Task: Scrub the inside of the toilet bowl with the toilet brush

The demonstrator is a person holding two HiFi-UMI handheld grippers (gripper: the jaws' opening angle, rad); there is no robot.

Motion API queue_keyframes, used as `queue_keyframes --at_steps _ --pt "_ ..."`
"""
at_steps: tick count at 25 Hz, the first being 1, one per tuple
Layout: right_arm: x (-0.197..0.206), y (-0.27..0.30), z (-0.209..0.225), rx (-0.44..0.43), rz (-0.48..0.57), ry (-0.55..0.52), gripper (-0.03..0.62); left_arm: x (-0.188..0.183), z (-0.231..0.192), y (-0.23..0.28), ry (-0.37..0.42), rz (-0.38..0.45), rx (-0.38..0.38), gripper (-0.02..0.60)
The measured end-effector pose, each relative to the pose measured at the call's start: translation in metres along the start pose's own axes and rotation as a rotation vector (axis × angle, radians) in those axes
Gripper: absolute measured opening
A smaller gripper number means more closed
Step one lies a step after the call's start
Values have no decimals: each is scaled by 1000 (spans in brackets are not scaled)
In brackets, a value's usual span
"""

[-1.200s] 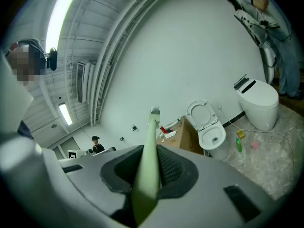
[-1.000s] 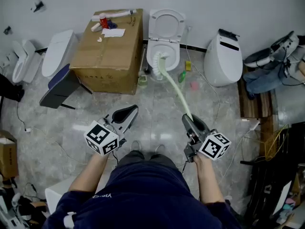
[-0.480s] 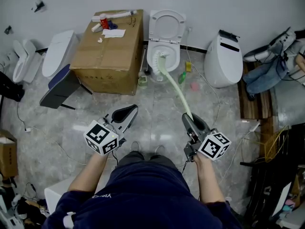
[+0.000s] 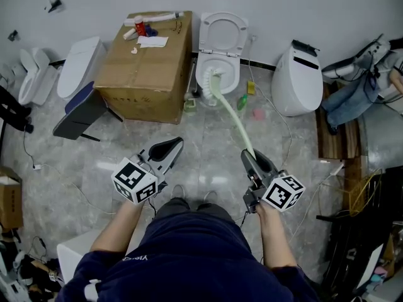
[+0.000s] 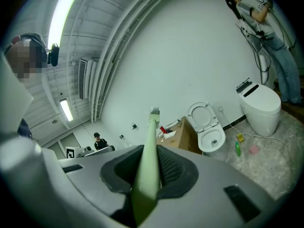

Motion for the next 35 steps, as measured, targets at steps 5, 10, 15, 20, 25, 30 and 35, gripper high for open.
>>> queue_keyframes --at_steps 5,10,15,20,25,30,35 --pt "1 -6 6 -1 -8 4 84 2 8 2 0 -1 -6 37" --pt "1 -17 16 -4 -11 31 83 4 18 7 -4 -2 -14 37" --pt "1 -26 29 -5 -17 44 83 7 29 14 -11 -5 -22 37" --pt "-5 -35 41 -16 -24 52 83 9 42 26 -15 -8 -34 37" --pt "-12 -46 57 -29 -35 46 83 11 58 41 -13 -6 -48 37" --pt "-22 -53 70 -36 -29 40 83 9 67 54 -7 -3 -56 37" --pt "-31 -55 78 -37 -22 37 83 4 68 66 -2 0 -55 37"
Point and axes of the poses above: the fingertips, and each gripper's own axes: y forward along the fingers, z to its right, x out of its underside, the point moved 9 cm from there along -y, backward along the fingers, and after that the axes turned 2 degrees about y, right-handed, at the moved point
